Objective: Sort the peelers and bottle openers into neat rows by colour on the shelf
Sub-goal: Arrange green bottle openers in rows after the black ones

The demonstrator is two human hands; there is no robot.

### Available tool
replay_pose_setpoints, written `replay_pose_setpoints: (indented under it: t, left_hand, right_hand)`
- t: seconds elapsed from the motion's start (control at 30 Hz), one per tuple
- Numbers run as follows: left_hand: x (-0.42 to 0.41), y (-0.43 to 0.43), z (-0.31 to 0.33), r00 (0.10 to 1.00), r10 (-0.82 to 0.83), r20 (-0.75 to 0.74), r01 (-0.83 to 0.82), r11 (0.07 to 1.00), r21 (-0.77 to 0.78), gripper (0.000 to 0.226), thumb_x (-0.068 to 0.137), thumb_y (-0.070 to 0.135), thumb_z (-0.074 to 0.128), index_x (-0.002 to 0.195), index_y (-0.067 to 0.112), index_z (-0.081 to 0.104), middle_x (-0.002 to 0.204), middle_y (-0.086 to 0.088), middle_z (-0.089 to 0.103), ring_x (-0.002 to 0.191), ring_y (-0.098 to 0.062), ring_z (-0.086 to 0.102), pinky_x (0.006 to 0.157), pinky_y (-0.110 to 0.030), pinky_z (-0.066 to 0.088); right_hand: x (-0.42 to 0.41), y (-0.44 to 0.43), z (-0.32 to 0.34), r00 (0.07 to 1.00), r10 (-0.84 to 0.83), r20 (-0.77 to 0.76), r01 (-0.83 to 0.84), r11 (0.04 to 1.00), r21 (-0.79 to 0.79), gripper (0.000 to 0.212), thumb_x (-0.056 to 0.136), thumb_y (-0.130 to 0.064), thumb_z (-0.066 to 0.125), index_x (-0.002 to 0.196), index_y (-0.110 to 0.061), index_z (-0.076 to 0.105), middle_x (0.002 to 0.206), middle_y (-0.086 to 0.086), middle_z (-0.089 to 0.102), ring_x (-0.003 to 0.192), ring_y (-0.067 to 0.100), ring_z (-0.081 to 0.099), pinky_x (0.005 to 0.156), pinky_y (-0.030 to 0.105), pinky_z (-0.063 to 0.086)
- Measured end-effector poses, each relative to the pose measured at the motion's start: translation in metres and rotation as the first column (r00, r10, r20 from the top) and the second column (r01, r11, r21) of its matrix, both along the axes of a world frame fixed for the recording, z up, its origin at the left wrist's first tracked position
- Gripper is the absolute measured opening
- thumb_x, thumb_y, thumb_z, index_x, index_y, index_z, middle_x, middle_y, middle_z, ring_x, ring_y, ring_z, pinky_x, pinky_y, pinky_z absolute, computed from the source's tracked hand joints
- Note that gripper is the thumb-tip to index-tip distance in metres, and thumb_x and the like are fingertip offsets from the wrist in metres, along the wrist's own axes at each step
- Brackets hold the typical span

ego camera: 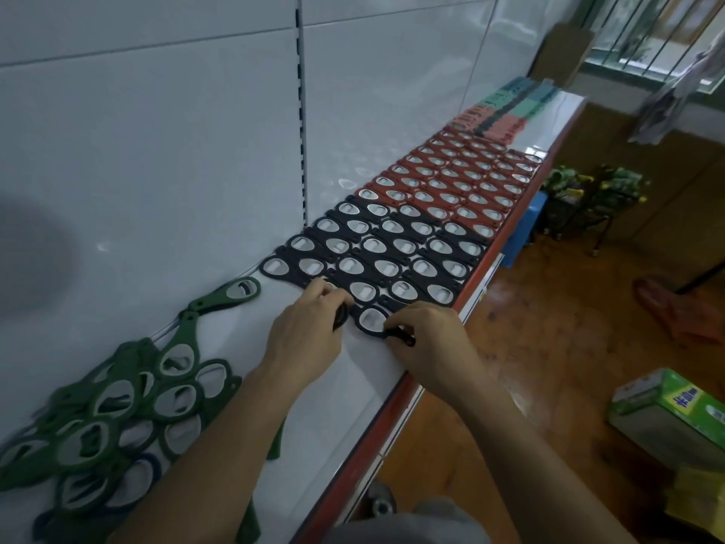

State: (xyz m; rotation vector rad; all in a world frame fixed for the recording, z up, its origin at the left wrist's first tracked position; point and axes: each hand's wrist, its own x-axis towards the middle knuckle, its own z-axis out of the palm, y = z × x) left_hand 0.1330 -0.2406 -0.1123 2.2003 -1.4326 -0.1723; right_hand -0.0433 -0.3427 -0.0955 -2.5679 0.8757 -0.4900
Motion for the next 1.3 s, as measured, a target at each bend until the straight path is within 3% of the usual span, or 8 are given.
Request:
replay_pose_setpoints:
  t: [0.6,0.87,1.3]
  left_hand:
    - [-0.005,0.001,0.000,0.998,0.022,0.063,-0.024,0.999,0.030,0.040,0.094,0.020,0.066,0.133,0.029,0.060,0.133,0.007,0.046,0.095,-0.023,0.063,0.077,-0.034,0.053]
    - [-0.006,-0.006,-0.001,0.995,0.083,0.050,-0.080,0.995,-0.054,0.020,0.095,0.033,0.069,0.114,0.028,0.066,0.119,0.010,0.055,0.091,-0.024,0.065,0.074,-0.040,0.055]
    - [-0.010,-0.009,0.000,0.991,0.132,0.025,-0.131,0.990,-0.042,0.023,0.095,0.039,0.069,0.113,0.025,0.065,0.117,0.007,0.054,0.089,-0.026,0.064,0.071,-0.037,0.052]
  right_hand:
    - [-0.012,0.002,-0.001,0.997,-0.079,-0.024,0.079,0.997,0.013,0.018,0.091,-0.012,0.069,0.102,-0.020,0.080,0.099,-0.006,0.066,0.089,0.010,0.061,0.083,0.026,0.054]
    - [-0.011,0.004,-0.001,0.996,-0.085,0.005,0.084,0.996,0.024,0.019,0.092,-0.011,0.068,0.102,-0.020,0.081,0.099,-0.006,0.064,0.087,0.010,0.061,0.080,0.030,0.057]
    - [-0.008,0.006,-0.009,0.996,-0.073,0.058,0.073,0.997,0.002,0.017,0.092,-0.006,0.066,0.101,-0.014,0.079,0.102,-0.001,0.066,0.088,0.016,0.063,0.079,0.035,0.057]
